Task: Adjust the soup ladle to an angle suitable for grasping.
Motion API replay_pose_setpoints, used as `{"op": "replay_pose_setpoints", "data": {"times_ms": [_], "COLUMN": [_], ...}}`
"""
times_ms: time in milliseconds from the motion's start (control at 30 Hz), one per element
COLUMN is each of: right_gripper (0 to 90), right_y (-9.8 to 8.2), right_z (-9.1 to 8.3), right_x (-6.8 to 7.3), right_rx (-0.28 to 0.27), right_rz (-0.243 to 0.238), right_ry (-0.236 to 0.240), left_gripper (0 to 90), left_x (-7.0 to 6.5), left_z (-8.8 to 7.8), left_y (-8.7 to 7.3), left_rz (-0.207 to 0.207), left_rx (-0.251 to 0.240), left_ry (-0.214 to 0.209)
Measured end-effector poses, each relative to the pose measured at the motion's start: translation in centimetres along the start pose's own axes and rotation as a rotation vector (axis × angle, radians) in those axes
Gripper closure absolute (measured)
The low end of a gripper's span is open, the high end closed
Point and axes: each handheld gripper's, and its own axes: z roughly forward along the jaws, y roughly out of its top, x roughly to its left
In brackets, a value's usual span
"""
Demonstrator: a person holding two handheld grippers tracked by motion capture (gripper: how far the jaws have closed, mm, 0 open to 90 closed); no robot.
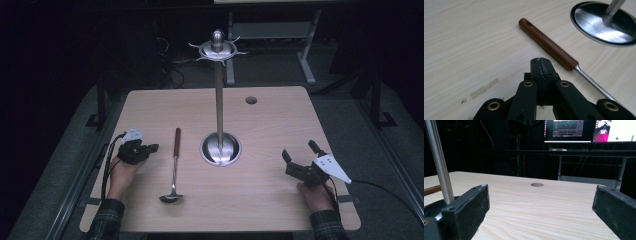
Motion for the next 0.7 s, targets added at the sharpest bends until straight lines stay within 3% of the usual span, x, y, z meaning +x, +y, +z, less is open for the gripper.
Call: {"op": "replay_pose_setpoints", "data": {"times_ms": [67,233,333,400,700], "right_gripper": [0.2,0.2,0.2,0.2,0.2], "right_y": [0.0,0.0,0.0,0.0,0.0], "right_z": [0.0,0.0,0.0,0.0,0.0], "right_x": [0.0,0.0,0.0,0.0,0.0], "right_rx": [0.000,0.000,0.000,-0.001,-0.001], "right_rz": [0.000,0.001,0.001,0.002,0.002], "right_ry": [0.000,0.000,0.001,0.001,0.003], "left_gripper": [90.0,90.0,90.0,90.0,90.0], "left_x": [-0.1,-0.2,-0.4,-0.4,-1.1], "left_z": [0.3,1.9,3.0,4.2,5.8], "left_y": [0.1,0.9,1.2,1.2,1.5], "left_rz": [-0.003,0.021,0.012,0.013,0.027], "left_rx": [-0.014,0.017,0.003,0.025,0.046], "left_ry": [0.001,-0.011,-0.007,-0.006,-0.013]}}
